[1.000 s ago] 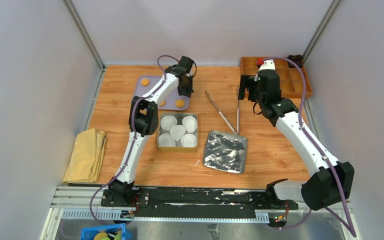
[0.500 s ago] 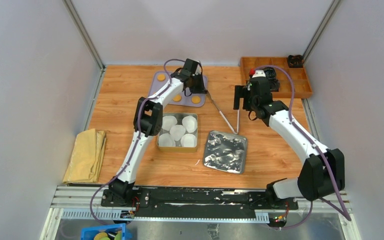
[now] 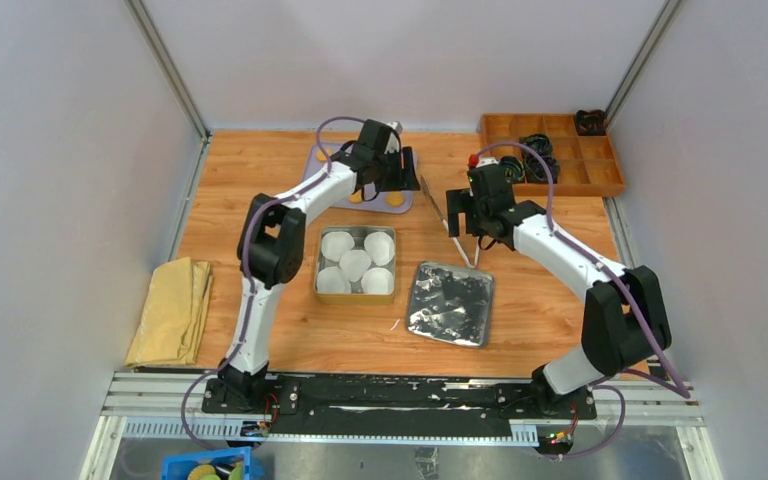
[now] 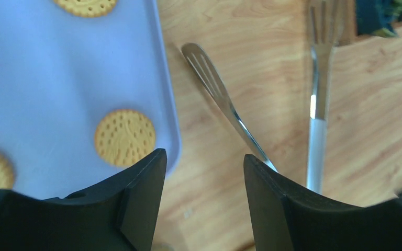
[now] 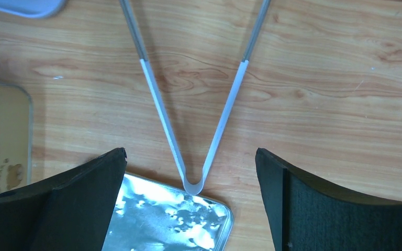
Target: Pack the cookies
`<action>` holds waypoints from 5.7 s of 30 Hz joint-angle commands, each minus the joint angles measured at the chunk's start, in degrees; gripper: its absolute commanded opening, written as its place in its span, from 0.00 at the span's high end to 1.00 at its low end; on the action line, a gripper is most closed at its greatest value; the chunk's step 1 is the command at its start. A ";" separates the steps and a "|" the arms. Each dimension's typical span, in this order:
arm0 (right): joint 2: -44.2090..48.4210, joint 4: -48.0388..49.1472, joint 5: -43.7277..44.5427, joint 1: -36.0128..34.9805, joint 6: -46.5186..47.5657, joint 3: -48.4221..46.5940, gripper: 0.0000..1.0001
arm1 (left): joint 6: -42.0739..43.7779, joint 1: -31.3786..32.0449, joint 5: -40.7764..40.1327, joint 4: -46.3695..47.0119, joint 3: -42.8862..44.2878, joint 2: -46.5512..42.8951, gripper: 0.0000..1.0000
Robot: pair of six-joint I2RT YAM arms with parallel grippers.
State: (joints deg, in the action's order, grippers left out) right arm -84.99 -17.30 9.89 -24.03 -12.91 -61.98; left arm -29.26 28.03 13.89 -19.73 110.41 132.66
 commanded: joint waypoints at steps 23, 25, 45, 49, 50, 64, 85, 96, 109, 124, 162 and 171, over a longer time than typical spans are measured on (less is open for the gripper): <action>-26.40 -6.13 1.01 2.76 -1.61 -16.12 0.00 | 11.34 0.36 -11.95 -4.65 -17.88 -27.25 0.37; -28.33 -6.03 1.05 2.76 -1.75 -17.52 0.00 | 11.71 0.36 -11.96 -4.47 -18.57 -27.61 0.37; -38.43 -12.02 3.22 2.98 -1.93 -31.44 0.00 | 13.42 0.36 -7.98 -5.20 -18.75 -28.24 0.30; -37.21 -12.54 2.58 4.39 -2.89 -30.60 0.00 | 14.04 0.36 -7.74 -5.57 -18.88 -28.57 0.28; -36.98 -12.43 2.62 4.86 -3.28 -30.31 0.00 | 14.09 0.36 -7.59 -5.53 -18.96 -28.57 0.27; -41.59 -12.41 -1.66 5.31 -2.15 -33.76 0.01 | 14.05 0.36 -5.97 -4.72 -19.44 -28.46 0.24; -32.04 -12.44 0.40 4.13 -0.72 -28.42 0.79 | 13.88 0.36 -6.79 -5.97 -19.56 -28.89 0.28; -14.62 -15.38 -0.73 2.33 0.60 -22.58 0.76 | 12.37 0.45 -4.62 -5.58 -19.71 -27.48 0.29; -7.54 -19.38 1.67 1.46 0.11 -21.68 0.59 | 12.62 0.45 -3.97 -5.76 -20.36 -29.90 0.29; -5.33 -19.58 1.47 -5.07 2.38 -24.30 0.59 | 11.71 0.17 -18.54 -9.33 -20.81 -32.05 0.27; -38.25 -15.36 6.08 -9.59 8.37 -50.32 0.49 | 9.48 -8.95 -15.10 -8.33 -24.27 -35.63 0.24; -40.47 -16.23 5.31 -9.55 7.94 -51.06 0.56 | 9.46 -9.13 -14.65 -8.05 -24.53 -35.90 0.24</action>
State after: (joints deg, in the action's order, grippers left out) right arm -125.14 -32.80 14.57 -33.12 -5.10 -111.22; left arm -20.16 19.40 -1.34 -28.40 86.65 98.74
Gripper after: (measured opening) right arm 0.484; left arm 0.757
